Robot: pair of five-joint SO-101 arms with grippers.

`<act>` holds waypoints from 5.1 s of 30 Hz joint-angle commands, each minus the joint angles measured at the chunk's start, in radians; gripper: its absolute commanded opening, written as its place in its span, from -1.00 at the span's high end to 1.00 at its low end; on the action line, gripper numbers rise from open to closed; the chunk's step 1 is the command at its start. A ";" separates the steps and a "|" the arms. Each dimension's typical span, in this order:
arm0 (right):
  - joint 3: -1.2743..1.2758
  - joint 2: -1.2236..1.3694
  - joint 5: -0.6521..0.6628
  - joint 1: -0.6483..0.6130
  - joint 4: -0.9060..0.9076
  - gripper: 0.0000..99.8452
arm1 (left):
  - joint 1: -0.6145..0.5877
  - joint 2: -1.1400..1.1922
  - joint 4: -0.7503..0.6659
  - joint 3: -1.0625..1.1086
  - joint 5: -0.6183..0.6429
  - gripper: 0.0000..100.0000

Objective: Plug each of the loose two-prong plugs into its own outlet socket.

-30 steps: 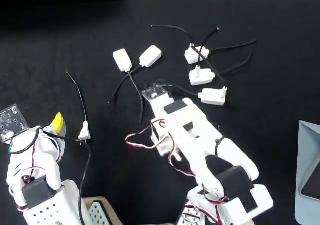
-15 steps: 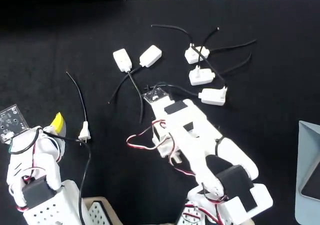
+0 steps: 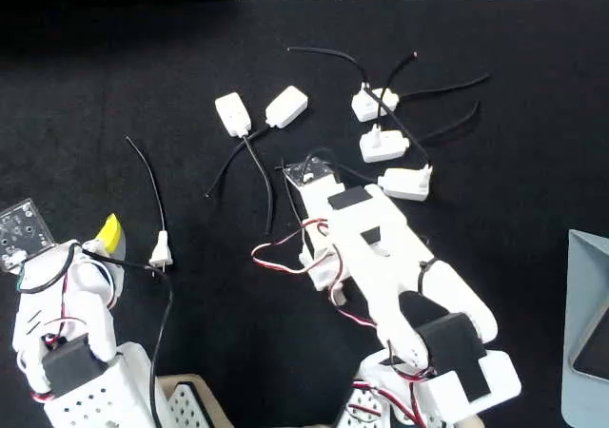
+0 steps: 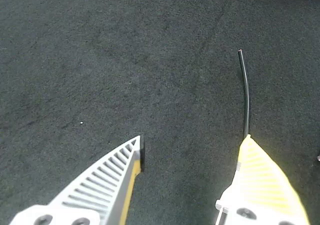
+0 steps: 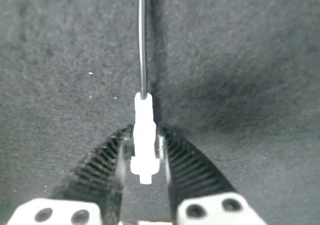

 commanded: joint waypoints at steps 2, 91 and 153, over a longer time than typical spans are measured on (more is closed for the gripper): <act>-0.007 -0.005 0.008 0.014 -0.008 0.94 | -0.005 -0.003 -0.023 -0.007 0.002 0.39; 0.447 -0.796 -0.399 0.172 -0.597 0.98 | 0.604 2.708 -0.041 -2.295 0.075 0.55; 0.464 -0.789 -0.397 0.170 -0.598 0.98 | 0.885 1.071 -0.103 -0.507 -0.554 0.94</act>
